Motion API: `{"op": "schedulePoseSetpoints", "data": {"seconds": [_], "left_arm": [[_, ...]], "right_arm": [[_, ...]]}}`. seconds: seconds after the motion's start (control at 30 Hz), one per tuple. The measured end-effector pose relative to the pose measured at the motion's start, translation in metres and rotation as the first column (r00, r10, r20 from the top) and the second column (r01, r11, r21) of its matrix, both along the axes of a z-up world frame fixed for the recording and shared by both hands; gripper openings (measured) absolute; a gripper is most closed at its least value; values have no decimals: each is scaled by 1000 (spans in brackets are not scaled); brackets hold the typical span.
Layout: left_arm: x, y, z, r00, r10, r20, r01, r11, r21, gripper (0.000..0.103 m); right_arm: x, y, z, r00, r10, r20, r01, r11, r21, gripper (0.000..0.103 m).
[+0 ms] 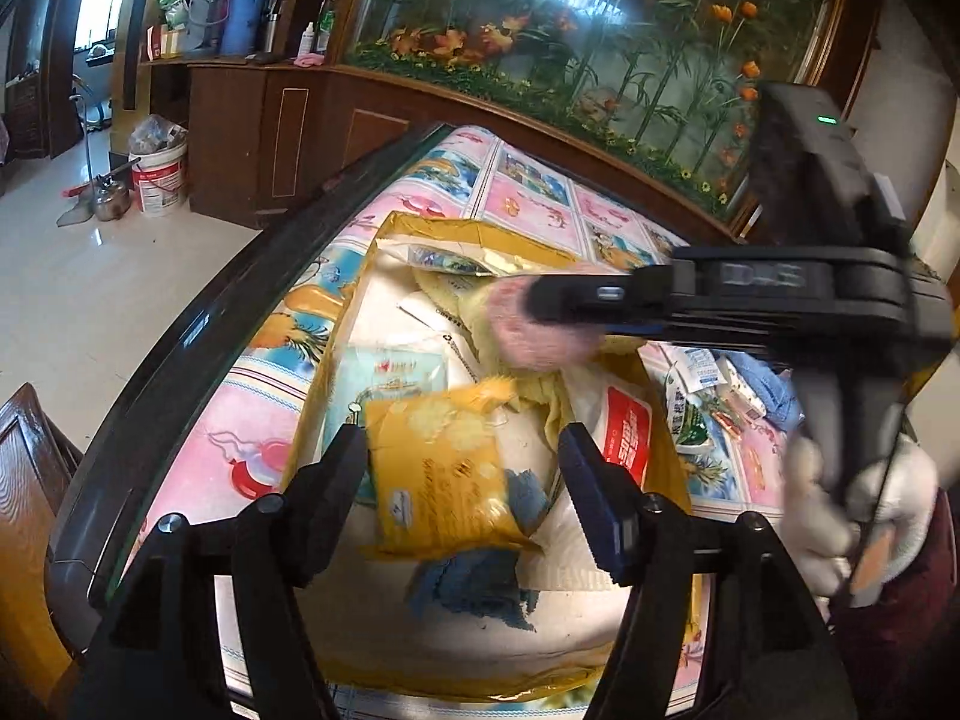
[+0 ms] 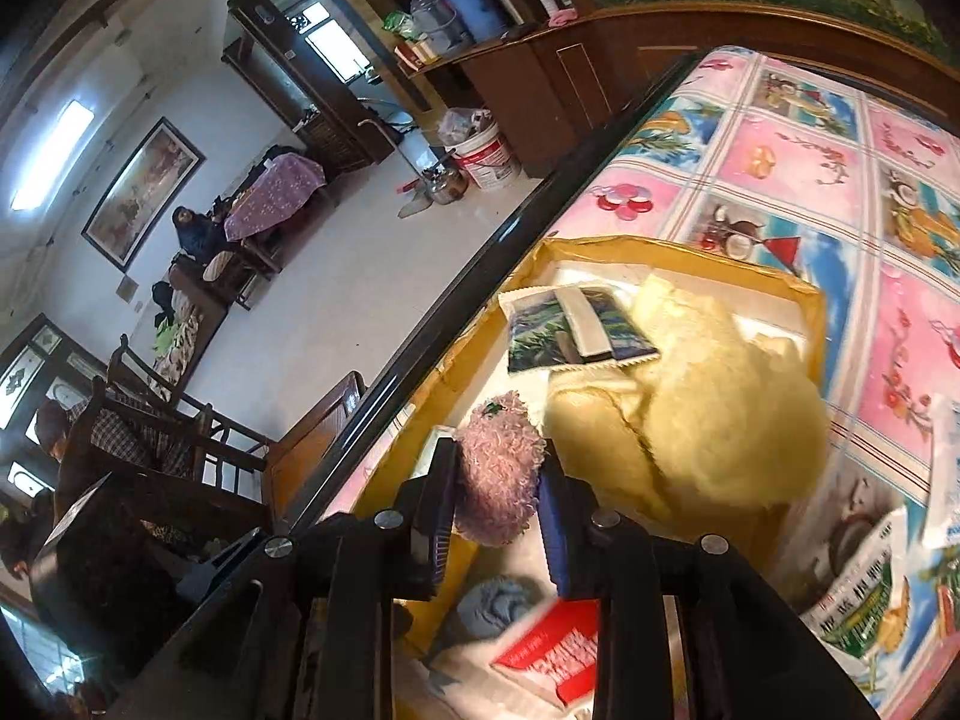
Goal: Organize soft objects
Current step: 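Carry the cracker packet and pink ball into the tray and open both tools, then move both tools back over the remaining items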
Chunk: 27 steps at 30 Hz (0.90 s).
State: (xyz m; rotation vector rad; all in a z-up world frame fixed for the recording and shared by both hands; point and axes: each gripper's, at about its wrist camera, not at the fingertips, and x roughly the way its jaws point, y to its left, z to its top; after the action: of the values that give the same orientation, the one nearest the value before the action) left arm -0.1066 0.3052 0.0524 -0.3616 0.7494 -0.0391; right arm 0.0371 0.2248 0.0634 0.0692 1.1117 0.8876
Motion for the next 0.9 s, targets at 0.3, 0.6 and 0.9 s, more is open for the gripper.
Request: {"op": "schedulePoseSetpoints", "data": {"seconds": [0.3, 0.6, 0.9], "left_arm": [[-9, 7, 11, 999, -9, 43, 10, 1000, -30, 72], [-20, -40, 36, 996, -11, 87, -4, 984, 175, 72], [-29, -108, 53, 995, -43, 91, 2, 915, 404, 76]], "right_arm": [[15, 12, -9, 999, -35, 6, 35, 999, 18, 39], [-16, -65, 31, 986, -141, 89, 132, 986, 100, 56], [-74, -165, 46, 939, -261, 223, 244, 964, 101, 69]]}}
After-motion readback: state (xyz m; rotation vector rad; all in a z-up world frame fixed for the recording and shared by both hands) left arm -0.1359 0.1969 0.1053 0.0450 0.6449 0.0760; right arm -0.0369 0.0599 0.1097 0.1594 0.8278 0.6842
